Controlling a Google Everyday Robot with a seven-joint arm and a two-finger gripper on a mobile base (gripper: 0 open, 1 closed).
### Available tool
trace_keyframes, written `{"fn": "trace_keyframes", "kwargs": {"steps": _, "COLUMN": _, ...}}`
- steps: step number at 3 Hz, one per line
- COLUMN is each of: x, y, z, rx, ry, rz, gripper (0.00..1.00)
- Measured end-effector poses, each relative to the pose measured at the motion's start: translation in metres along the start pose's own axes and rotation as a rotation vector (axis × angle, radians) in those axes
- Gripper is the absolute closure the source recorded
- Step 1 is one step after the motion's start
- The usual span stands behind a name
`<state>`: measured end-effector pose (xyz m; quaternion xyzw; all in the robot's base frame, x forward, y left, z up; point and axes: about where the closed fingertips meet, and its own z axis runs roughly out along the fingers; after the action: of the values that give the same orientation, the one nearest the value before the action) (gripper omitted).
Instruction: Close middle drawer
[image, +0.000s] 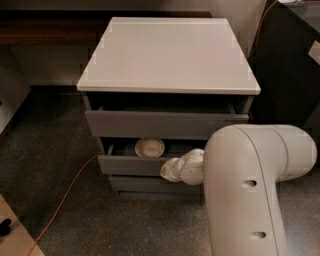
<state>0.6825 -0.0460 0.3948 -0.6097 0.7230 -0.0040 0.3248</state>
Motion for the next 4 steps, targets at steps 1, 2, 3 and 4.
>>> {"fn": "trace_keyframes", "kwargs": {"steps": 1, "x": 0.004, "y": -0.011, "z": 0.003, "rx": 0.014, "ry": 0.014, "rz": 0.010, "gripper": 1.00}}
{"fn": "trace_keyframes", "kwargs": {"steps": 2, "x": 0.011, "y": -0.023, "z": 0.007, "rx": 0.028, "ry": 0.034, "rz": 0.026, "gripper": 0.87}}
{"fn": "trace_keyframes", "kwargs": {"steps": 3, "x": 0.016, "y": -0.034, "z": 0.009, "rx": 0.042, "ry": 0.050, "rz": 0.039, "gripper": 0.64}}
{"fn": "trace_keyframes", "kwargs": {"steps": 4, "x": 0.017, "y": -0.029, "z": 0.010, "rx": 0.038, "ry": 0.045, "rz": 0.045, "gripper": 0.40}}
